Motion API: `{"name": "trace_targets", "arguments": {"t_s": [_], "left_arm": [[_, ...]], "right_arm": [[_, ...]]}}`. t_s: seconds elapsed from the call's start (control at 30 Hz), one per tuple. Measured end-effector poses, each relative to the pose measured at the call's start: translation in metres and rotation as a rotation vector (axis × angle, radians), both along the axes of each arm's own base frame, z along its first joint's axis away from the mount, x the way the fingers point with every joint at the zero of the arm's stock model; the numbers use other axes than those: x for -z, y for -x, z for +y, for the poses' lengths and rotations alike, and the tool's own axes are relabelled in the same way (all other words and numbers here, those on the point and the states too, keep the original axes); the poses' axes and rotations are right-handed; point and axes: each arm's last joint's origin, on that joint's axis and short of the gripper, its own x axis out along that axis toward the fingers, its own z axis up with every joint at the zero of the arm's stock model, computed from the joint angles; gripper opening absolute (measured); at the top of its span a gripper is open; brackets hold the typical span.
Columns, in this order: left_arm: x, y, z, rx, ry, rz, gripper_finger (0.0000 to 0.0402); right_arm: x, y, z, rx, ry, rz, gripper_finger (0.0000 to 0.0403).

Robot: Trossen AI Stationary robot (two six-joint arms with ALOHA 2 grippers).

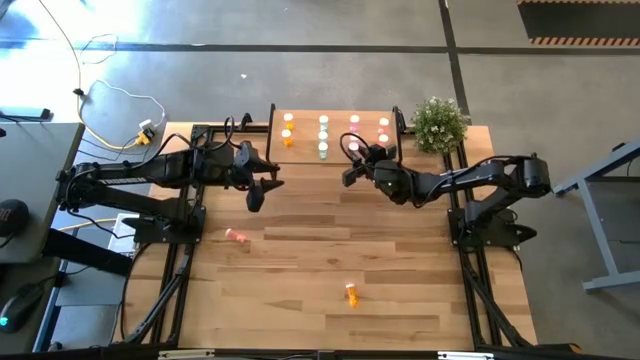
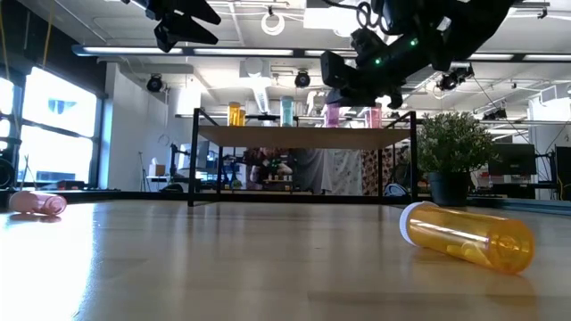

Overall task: Pick and place medicine bottles onto shelf by color
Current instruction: Put the purple pill bottle aligned with the other purple pill bottles

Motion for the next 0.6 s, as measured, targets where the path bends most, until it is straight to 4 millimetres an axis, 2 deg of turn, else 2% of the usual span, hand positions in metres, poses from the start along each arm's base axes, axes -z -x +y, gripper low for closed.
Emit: {"name": "trace_targets", "arguments": {"t_s": [0.17, 0.6], "left_arm": [[0.0, 0.0, 0.0, 0.0, 0.0, 0.0, 0.0211], [-0.0002, -0.0001, 0.0, 0.0, 0.0, -0.002, 0.0211]], "right_arm": [[0.0018, 0.0007, -0.0071, -0.035, -0.024, 0.007, 0.009], [0.0034, 0.0018, -0.0072, 0.003, -0.043, -0.002, 0.009]]}}
